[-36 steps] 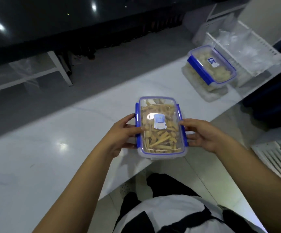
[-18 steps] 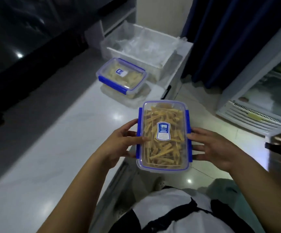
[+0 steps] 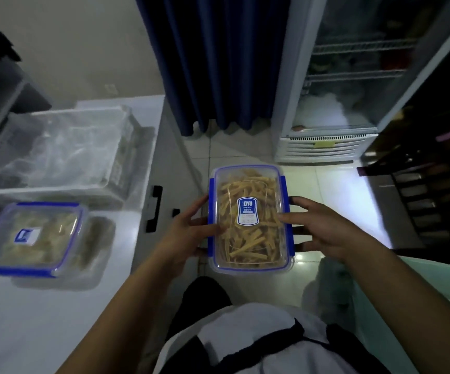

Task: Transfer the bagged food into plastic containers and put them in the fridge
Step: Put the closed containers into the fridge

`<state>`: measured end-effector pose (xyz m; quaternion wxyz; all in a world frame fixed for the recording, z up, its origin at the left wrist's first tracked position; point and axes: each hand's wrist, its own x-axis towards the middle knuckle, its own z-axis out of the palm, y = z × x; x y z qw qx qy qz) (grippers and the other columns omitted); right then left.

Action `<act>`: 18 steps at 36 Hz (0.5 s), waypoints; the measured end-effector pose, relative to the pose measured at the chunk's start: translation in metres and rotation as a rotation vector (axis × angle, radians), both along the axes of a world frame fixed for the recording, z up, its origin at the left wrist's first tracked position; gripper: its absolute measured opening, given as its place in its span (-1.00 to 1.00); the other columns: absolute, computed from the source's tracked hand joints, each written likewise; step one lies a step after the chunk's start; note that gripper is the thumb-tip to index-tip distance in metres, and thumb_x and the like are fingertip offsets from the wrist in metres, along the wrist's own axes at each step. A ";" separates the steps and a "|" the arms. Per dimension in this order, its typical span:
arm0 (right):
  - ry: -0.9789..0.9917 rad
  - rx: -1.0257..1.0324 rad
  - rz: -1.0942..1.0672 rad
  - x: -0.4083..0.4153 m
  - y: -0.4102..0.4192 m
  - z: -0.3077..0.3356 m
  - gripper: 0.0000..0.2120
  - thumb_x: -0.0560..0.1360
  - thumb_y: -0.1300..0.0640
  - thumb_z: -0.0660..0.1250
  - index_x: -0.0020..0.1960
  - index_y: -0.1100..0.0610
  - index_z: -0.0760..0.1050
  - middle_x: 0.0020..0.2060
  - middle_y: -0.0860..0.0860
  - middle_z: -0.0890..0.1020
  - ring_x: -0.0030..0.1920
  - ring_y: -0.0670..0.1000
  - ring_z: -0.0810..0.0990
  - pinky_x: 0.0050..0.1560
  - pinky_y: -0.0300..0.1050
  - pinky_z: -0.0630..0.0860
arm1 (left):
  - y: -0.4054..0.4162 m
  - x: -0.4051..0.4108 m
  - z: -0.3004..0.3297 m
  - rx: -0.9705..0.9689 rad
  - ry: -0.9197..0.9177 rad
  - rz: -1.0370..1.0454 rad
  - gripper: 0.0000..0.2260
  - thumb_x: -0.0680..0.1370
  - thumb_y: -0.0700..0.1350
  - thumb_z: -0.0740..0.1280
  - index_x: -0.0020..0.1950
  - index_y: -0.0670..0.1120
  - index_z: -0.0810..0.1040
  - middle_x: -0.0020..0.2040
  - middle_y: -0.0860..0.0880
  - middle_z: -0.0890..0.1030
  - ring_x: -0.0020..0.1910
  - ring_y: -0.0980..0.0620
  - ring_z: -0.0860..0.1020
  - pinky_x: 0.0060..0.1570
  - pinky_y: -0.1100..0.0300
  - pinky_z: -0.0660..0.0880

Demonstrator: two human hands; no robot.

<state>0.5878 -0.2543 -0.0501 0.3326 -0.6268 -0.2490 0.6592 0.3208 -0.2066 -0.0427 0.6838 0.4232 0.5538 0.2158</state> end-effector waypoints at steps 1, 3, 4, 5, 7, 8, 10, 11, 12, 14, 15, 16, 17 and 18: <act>0.012 0.005 -0.022 0.005 0.007 -0.002 -0.58 0.41 0.09 0.55 0.19 -0.13 0.51 -0.03 0.01 0.74 -0.04 0.06 0.74 -0.09 0.15 0.67 | 0.014 0.007 0.000 0.000 0.001 -0.025 -0.34 0.47 -0.31 0.47 0.45 0.19 0.40 0.04 0.00 0.74 -0.07 0.00 0.73 -0.31 0.08 0.65; 0.053 0.015 -0.072 0.016 0.022 -0.006 -0.55 0.42 0.13 0.54 0.24 -0.10 0.49 0.01 0.05 0.73 0.02 0.08 0.73 -0.03 0.19 0.66 | 0.042 0.022 -0.001 0.000 0.005 -0.073 -0.39 0.48 -0.32 0.46 0.43 0.13 0.43 0.07 -0.01 0.73 -0.04 -0.01 0.73 -0.29 0.09 0.65; 0.075 0.021 -0.102 0.021 0.030 -0.008 -0.54 0.42 0.14 0.54 0.25 -0.10 0.49 0.04 0.06 0.73 0.04 0.10 0.72 -0.02 0.20 0.65 | 0.057 0.030 -0.003 0.003 0.004 -0.097 -0.43 0.48 -0.32 0.46 0.40 0.09 0.46 0.07 0.00 0.74 -0.04 0.00 0.73 -0.30 0.10 0.64; 0.091 0.027 -0.138 0.025 0.038 -0.010 -0.54 0.42 0.15 0.54 0.25 -0.10 0.49 0.05 0.07 0.72 0.06 0.12 0.71 -0.01 0.20 0.65 | 0.071 0.039 -0.005 0.007 0.000 -0.120 -0.47 0.48 -0.32 0.46 0.37 0.08 0.49 0.06 0.01 0.74 -0.05 0.02 0.73 -0.31 0.13 0.64; 0.097 0.035 -0.210 0.036 0.056 -0.012 -0.56 0.41 0.15 0.54 0.22 -0.10 0.50 0.04 0.08 0.73 0.03 0.12 0.72 -0.07 0.15 0.65 | 0.104 0.055 -0.008 0.014 -0.004 -0.168 -0.51 0.48 -0.32 0.46 0.28 0.13 0.51 0.04 0.03 0.74 -0.07 0.06 0.72 -0.33 0.15 0.63; 0.097 0.035 -0.241 0.042 0.065 -0.012 -0.57 0.41 0.15 0.54 0.21 -0.09 0.51 0.02 0.08 0.73 -0.02 0.11 0.73 -0.12 0.11 0.65 | 0.120 0.064 -0.009 0.018 -0.003 -0.200 -0.51 0.48 -0.32 0.46 0.26 0.16 0.51 0.04 0.04 0.74 -0.06 0.07 0.72 -0.32 0.15 0.63; 0.108 0.027 -0.308 0.055 0.081 -0.010 -0.56 0.36 0.16 0.56 0.19 -0.03 0.53 -0.02 0.10 0.73 -0.13 0.10 0.73 -0.22 0.05 0.63 | 0.150 0.082 -0.010 0.029 -0.004 -0.269 -0.48 0.47 -0.31 0.47 0.30 0.17 0.50 0.07 0.04 0.73 -0.01 0.05 0.71 -0.28 0.12 0.64; 0.110 0.020 -0.348 0.062 0.089 -0.008 -0.54 0.34 0.16 0.57 0.19 0.00 0.53 -0.03 0.12 0.73 -0.16 0.10 0.73 -0.25 0.04 0.62 | 0.165 0.092 -0.009 0.037 -0.006 -0.305 -0.45 0.47 -0.30 0.49 0.34 0.17 0.49 0.10 0.03 0.72 0.03 0.02 0.70 -0.24 0.08 0.66; 0.102 0.010 -0.387 0.069 0.096 -0.006 -0.54 0.33 0.17 0.59 0.18 0.03 0.53 -0.03 0.14 0.73 -0.17 0.12 0.73 -0.25 0.05 0.62 | 0.179 0.102 -0.008 0.046 -0.007 -0.343 -0.42 0.46 -0.30 0.50 0.37 0.16 0.48 0.12 0.04 0.72 0.07 0.00 0.69 -0.18 0.04 0.67; 0.070 -0.010 -0.449 0.082 0.108 -0.003 -0.59 0.35 0.18 0.58 0.15 0.07 0.53 0.00 0.16 0.73 -0.17 0.15 0.73 -0.23 0.07 0.62 | 0.204 0.124 -0.006 0.064 -0.005 -0.418 -0.38 0.44 -0.29 0.53 0.39 0.18 0.48 0.12 0.06 0.71 0.08 0.01 0.69 -0.13 0.00 0.68; 0.058 -0.018 -0.481 0.089 0.112 -0.002 -0.63 0.37 0.19 0.56 0.13 0.09 0.53 0.00 0.17 0.72 -0.16 0.16 0.73 -0.21 0.09 0.62 | 0.216 0.136 -0.005 0.073 -0.004 -0.459 -0.38 0.43 -0.27 0.54 0.38 0.19 0.48 0.11 0.07 0.71 0.07 0.03 0.69 -0.14 0.01 0.68; 0.053 -0.024 -0.513 0.097 0.117 -0.002 -0.65 0.40 0.20 0.55 0.13 0.10 0.53 0.00 0.18 0.72 -0.16 0.17 0.73 -0.19 0.10 0.62 | 0.228 0.147 -0.004 0.081 -0.006 -0.504 -0.38 0.42 -0.25 0.56 0.36 0.22 0.49 0.11 0.09 0.71 0.06 0.04 0.69 -0.15 0.03 0.68; 0.050 -0.026 -0.541 0.104 0.121 -0.002 -0.66 0.41 0.22 0.54 0.14 0.12 0.53 -0.01 0.18 0.73 -0.15 0.17 0.73 -0.17 0.10 0.62 | 0.241 0.159 -0.004 0.082 -0.013 -0.547 -0.40 0.41 -0.24 0.57 0.33 0.23 0.50 0.10 0.08 0.71 0.05 0.06 0.69 -0.14 0.02 0.69; 0.045 -0.025 -0.565 0.111 0.124 -0.002 -0.66 0.42 0.23 0.52 0.15 0.14 0.53 -0.04 0.16 0.73 -0.16 0.17 0.73 -0.17 0.09 0.62 | 0.253 0.169 -0.004 0.078 -0.021 -0.583 -0.41 0.41 -0.23 0.57 0.31 0.24 0.52 0.11 0.07 0.71 0.04 0.06 0.70 -0.13 -0.01 0.69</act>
